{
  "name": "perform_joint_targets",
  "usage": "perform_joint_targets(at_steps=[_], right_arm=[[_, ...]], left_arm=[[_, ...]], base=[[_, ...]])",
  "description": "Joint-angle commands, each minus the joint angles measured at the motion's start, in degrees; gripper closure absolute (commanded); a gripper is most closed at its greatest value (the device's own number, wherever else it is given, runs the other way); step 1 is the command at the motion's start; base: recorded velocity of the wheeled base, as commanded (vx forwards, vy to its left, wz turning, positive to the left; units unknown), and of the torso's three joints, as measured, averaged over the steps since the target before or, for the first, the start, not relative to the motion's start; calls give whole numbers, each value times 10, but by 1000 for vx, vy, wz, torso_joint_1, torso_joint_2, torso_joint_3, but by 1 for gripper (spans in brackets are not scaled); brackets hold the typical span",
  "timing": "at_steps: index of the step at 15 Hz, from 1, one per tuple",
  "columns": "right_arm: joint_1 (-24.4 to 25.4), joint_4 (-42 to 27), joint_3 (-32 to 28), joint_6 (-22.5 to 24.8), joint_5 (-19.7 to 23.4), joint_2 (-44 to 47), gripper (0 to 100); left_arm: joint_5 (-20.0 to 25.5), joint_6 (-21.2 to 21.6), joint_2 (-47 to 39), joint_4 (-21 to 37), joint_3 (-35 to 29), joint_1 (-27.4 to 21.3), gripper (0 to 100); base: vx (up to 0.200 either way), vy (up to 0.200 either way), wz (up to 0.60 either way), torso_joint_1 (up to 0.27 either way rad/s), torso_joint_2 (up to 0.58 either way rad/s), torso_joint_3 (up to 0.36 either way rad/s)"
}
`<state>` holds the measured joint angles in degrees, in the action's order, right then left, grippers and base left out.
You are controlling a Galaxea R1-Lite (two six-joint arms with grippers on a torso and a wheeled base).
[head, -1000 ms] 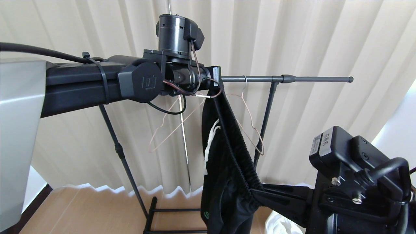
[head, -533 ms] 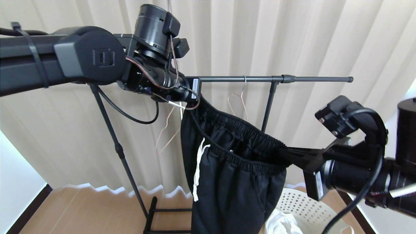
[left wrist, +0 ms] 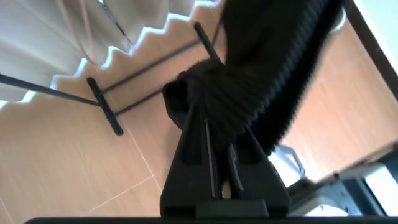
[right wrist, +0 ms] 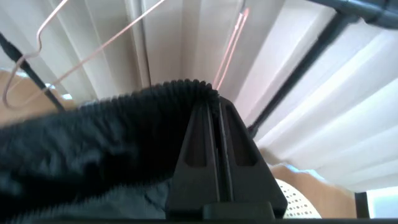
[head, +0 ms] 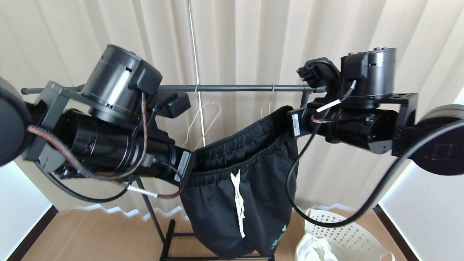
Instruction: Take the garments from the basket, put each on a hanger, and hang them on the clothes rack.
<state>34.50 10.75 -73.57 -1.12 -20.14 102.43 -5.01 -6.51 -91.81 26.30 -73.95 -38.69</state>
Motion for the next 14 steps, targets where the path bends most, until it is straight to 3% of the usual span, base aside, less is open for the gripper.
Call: perform_joint_targets(at_steps=[1,4,6,11,14], right_arm=[[0,4,-76,-1,-3,95,100],[0,4,-131,-1,-3,132,100],[1,3,-149,-7,-3,147,100],[1,-1,-153,-14,-3,142,100],[-7,-2,-111,-35,1,90,100]], left_arm=[[-6,-10,40,-43,90,-89,100],[-1,-46,24,-67,94,-161,100],[-2,-56,8,-91,90,-170,100],[-5,-59,9,-110,88,-159,100],[-28,-56,12,-110,88,-95,100]], base=[[0,0,0,0,0,0],[0,0,0,0,0,0],[0,0,0,0,0,0],[0,0,0,0,0,0],[0,0,0,0,0,0]])
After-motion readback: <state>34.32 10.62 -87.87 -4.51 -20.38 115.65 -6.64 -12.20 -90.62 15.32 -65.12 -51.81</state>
